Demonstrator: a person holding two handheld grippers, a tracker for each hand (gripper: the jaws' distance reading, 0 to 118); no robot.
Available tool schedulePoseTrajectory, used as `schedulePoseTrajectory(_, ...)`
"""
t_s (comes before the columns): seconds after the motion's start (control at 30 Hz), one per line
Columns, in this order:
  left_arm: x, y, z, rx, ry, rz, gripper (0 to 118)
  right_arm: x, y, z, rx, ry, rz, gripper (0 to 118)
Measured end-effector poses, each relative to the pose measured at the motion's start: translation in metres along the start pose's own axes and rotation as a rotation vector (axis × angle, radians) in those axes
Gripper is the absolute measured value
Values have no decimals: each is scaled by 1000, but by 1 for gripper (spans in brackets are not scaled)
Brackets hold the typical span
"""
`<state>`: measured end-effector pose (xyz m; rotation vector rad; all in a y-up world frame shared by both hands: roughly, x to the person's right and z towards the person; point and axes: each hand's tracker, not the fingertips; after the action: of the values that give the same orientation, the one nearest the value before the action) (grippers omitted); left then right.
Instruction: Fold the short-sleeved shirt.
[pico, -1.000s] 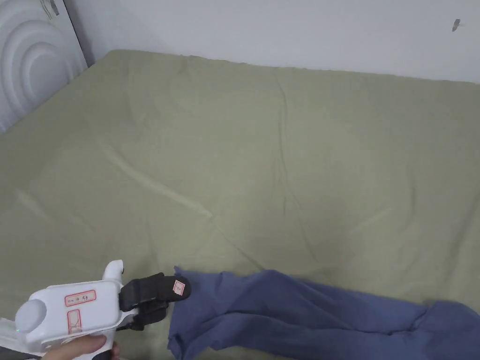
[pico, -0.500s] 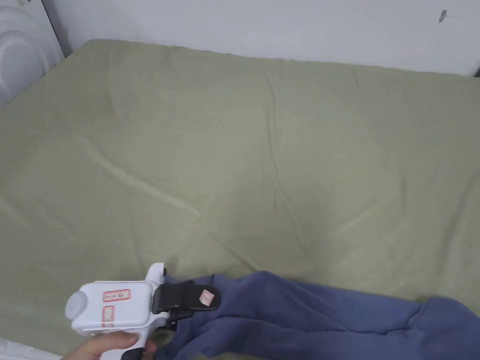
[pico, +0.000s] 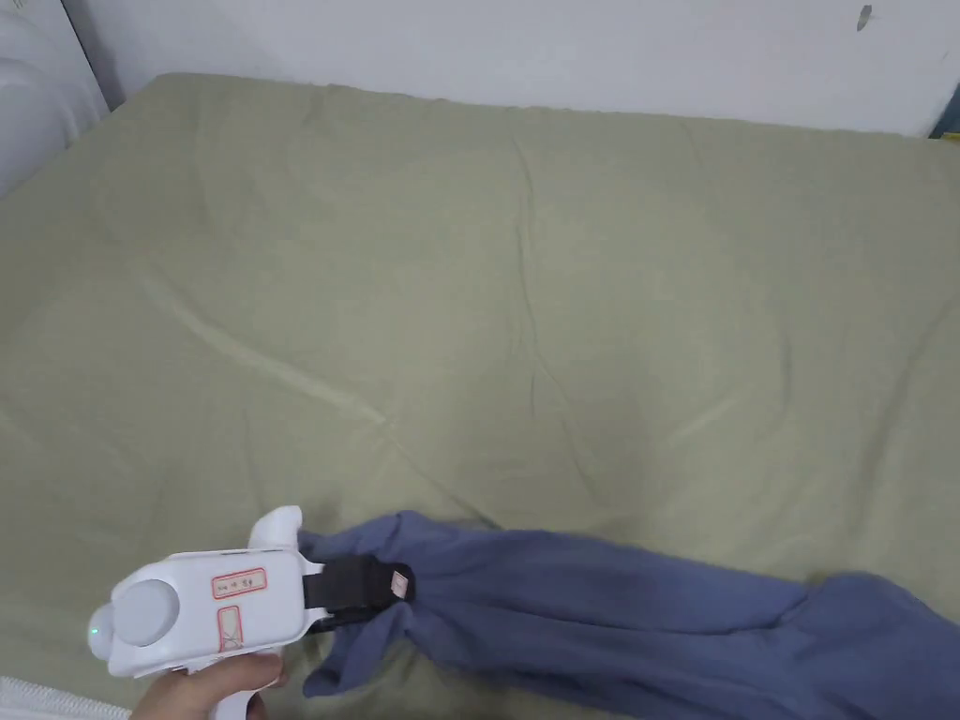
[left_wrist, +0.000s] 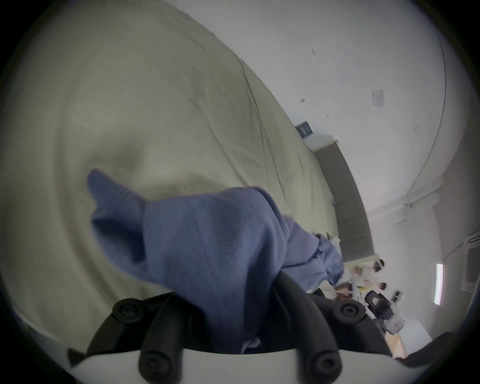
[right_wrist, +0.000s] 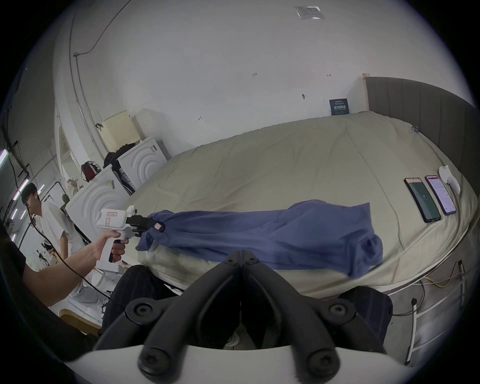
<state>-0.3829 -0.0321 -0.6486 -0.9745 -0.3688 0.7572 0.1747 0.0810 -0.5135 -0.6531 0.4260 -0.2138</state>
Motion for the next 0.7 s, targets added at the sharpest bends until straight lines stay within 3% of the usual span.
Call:
schedulePoseTrajectory(0.07,8,13,15,-2,121,-61,15,2,-1,1,4,1,6,0)
schedulePoseTrajectory(0.13,22,22,27,-19,325,-215,15,4,-2,1,2,5,10,0)
schedulePoseTrajectory(0.27,45,28,30,-23,461,-258,15,6,-4,0,13,16,-7,0)
schedulePoseTrajectory(0.37,98,16,15,-54,574,-461,15,7,-8,0,23,28,-20,0)
schedulePoseTrajectory(0.47,157,-7,-15,-63,628,-650,15,1,-11,2,43,18,39,0)
schedulePoseTrajectory(0.6,201,-35,-75,-111,688,-783,15,-6,-17,7,60,13,109,0)
schedulePoseTrajectory(0.63,206,-42,-96,-147,686,-781,15,-8,-18,8,60,16,117,0)
schedulePoseTrajectory(0.67,208,-53,-119,-217,571,-687,15,-9,-20,9,63,21,126,0)
schedulePoseTrajectory(0.7,208,-58,-132,-210,585,-686,15,-10,-22,10,69,31,130,0)
